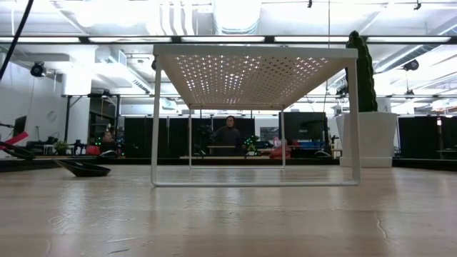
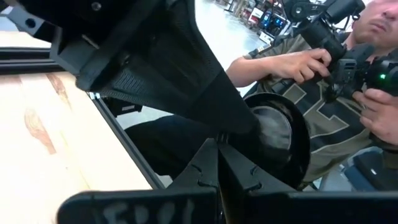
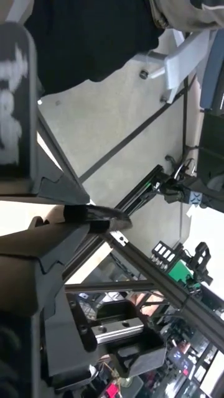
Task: Pick & Place Mini shaped plates
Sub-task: Stack the black drop-shaped plate on top of the black drop-shaped plate on the shelf
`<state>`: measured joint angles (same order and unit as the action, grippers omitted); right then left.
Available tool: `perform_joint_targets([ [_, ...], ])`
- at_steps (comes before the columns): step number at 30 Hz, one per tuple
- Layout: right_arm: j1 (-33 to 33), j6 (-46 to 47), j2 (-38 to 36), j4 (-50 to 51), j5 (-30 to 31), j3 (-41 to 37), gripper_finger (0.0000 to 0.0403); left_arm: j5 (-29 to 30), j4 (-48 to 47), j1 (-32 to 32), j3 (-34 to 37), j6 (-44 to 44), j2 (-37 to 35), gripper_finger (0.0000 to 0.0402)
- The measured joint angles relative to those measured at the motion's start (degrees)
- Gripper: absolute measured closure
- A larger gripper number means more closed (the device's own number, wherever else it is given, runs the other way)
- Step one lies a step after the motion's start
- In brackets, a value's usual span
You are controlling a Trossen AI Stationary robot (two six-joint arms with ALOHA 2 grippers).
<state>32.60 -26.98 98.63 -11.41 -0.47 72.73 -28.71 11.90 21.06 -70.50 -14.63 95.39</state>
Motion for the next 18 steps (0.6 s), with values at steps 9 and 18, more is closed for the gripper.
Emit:
perform_joint_targets([
  [9, 0.0, -0.9, 0.0, 0.5, -0.2, 0.0, 0.0392, -0.1, 0.3, -0.4, -0.5, -0.5, 0.0, 0.0401],
  [18, 0.0, -1.1, -0.4, -0.3, 0.6, 0.0, 0.0394, 0.5, 1.1, -0.5, -1.3, 0.1, -0.1, 0.0391],
])
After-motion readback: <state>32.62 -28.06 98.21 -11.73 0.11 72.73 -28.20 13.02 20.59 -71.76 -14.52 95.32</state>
